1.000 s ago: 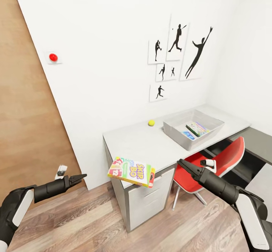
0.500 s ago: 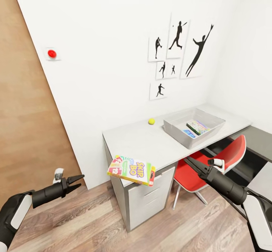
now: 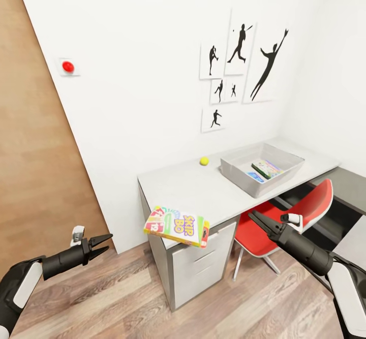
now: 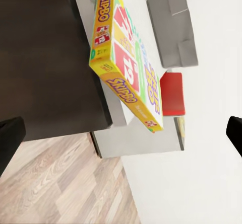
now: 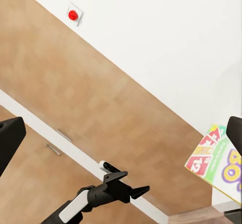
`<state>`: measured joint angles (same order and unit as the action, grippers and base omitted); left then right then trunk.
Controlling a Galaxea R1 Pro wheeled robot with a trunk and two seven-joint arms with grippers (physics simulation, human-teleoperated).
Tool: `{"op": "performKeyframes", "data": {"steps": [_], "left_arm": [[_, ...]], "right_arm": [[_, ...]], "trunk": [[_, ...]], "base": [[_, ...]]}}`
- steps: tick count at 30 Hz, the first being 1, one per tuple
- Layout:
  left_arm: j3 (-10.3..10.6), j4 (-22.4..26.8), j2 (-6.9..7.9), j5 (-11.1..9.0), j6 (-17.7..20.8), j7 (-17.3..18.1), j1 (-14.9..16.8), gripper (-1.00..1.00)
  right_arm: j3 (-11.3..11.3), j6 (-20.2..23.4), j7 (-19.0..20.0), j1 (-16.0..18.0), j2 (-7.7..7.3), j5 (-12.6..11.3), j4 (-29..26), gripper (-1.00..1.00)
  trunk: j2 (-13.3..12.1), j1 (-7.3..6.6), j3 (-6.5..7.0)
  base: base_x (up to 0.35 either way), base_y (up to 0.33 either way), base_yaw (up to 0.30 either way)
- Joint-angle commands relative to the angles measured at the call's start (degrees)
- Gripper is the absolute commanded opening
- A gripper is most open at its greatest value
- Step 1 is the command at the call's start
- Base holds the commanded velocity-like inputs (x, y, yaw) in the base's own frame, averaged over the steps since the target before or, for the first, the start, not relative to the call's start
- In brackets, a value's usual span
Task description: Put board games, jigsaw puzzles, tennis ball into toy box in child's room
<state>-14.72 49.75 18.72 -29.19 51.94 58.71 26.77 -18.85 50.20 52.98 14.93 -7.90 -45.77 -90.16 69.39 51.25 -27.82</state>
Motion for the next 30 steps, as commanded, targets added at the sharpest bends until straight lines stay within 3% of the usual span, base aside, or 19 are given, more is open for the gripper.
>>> {"op": "performKeyframes", "data": {"steps": [1,30], "left_arm": [[-0.04,-0.01,0.00,-0.07,0.28,0.11,0.04,1.00],[-0.04,-0.01,0.00,-0.08,0.15,0.19,0.04,1.00]], "right_arm": [[-0.04,0.27,0.11,0.04,0.00,-0.06,0.00,1.00],[0.13,0.02,0.19,0.01,0.08,0.05,0.09,1.00]], "trunk": [[0.45,0.23,-0.24],[12.08,6.60,-5.45]], "base": [[0.000,0.000,0.000],[0.000,0.000,0.000]]}}
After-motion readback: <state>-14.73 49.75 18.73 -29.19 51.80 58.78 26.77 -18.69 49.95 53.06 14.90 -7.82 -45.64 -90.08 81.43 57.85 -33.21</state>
